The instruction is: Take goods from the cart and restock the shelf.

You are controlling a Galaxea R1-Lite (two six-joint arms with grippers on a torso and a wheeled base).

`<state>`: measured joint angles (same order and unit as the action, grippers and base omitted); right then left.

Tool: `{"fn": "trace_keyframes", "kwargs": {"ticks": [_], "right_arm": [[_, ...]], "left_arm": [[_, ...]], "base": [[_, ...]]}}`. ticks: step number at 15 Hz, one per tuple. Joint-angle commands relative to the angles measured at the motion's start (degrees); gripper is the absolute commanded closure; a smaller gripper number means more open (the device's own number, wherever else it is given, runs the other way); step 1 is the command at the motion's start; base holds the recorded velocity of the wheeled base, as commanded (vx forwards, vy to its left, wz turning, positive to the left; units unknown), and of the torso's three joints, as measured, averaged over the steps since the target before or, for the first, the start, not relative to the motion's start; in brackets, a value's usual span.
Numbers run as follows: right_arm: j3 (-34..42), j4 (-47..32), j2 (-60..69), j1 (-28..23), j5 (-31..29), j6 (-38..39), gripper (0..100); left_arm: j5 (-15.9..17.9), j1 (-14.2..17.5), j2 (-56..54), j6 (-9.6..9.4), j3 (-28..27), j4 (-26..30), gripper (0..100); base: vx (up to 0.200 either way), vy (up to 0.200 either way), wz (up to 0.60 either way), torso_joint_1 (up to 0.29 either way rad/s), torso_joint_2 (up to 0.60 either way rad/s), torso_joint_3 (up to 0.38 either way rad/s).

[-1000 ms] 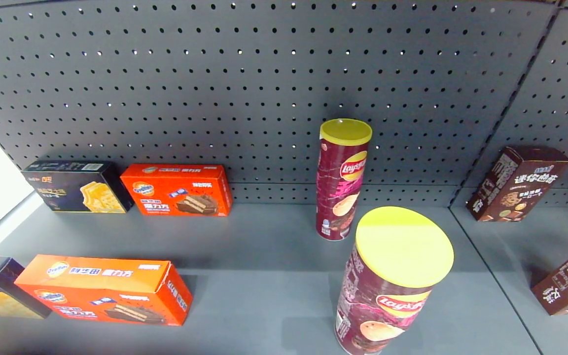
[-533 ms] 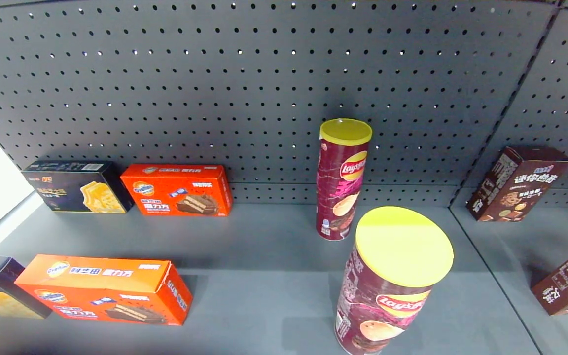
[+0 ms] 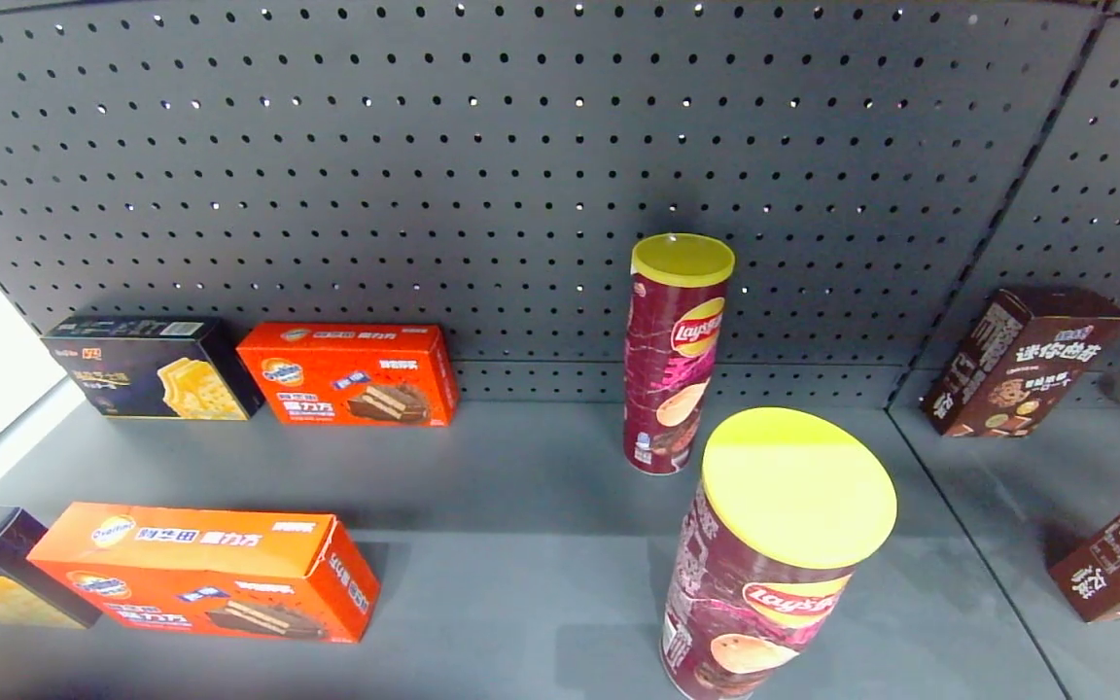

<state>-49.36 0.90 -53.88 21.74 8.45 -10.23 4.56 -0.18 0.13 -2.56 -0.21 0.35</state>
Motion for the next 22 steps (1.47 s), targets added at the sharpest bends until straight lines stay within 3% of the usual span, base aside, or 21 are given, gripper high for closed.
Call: {"fn": "trace_keyframes", "kwargs": {"ticks": [1,5,22], "right_arm": [[-2.2,2.3,-10.6,5.9,0.1,-0.1,0],[-2.2,6.8,-17.7,6.6,-0.3,-1.9,0],[9.4,6.4,-19.0,12.6,0.1,-3.0,0]], "left_arm": [[0.0,0.0,0.1,0.01,0.0,0.0,0],[0.0,0.0,0.1,0.1,0.0,0.0,0],[0.0,0.0,0.1,0.1,0.0,0.0,0]], "base": [[0.0,0.0,0.0,0.0,0.0,0.0],[0.0,0.0,0.0,0.0,0.0,0.0],[0.0,0.0,0.0,0.0,0.0,0.0]]}}
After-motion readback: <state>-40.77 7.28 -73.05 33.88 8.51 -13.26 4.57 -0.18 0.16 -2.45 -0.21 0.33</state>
